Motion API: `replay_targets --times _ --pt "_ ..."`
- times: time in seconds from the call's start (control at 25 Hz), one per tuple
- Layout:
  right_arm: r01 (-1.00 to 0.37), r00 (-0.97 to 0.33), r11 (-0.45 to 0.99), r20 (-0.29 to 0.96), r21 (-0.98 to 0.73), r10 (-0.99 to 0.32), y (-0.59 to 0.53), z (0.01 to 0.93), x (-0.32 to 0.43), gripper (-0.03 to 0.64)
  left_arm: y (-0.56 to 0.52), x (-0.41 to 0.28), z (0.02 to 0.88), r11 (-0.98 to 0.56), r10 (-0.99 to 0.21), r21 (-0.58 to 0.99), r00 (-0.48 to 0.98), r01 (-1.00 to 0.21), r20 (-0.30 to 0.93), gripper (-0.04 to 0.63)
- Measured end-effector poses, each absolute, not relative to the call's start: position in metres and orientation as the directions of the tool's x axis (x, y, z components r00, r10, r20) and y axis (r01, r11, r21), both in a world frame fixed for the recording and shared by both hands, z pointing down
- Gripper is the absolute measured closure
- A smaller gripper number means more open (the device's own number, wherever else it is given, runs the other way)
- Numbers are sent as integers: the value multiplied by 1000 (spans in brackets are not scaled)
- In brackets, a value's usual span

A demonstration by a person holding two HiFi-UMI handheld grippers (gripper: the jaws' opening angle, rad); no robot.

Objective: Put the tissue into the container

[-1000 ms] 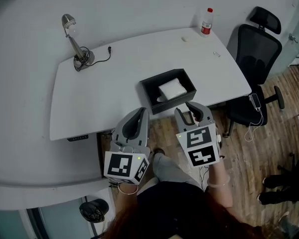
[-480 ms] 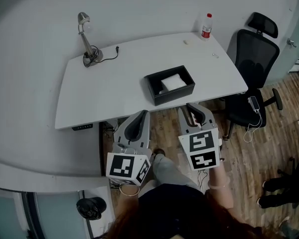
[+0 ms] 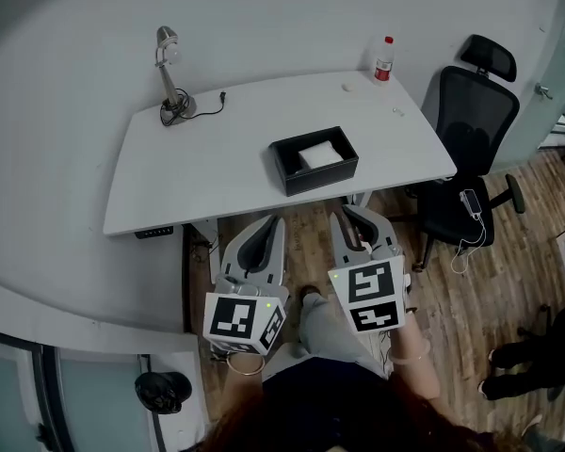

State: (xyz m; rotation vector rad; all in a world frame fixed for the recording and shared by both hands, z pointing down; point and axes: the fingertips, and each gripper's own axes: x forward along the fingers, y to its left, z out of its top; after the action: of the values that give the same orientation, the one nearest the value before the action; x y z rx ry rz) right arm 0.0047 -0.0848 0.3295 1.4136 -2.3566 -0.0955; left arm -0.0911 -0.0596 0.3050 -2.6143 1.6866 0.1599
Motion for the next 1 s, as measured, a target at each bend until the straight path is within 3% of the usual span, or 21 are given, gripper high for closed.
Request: replay_targets --times 1.0 --pt "-824 -505 532 175 196 -845 -20 308 74 597 -3 -10 296 -372 -925 12 370 -928 -89 563"
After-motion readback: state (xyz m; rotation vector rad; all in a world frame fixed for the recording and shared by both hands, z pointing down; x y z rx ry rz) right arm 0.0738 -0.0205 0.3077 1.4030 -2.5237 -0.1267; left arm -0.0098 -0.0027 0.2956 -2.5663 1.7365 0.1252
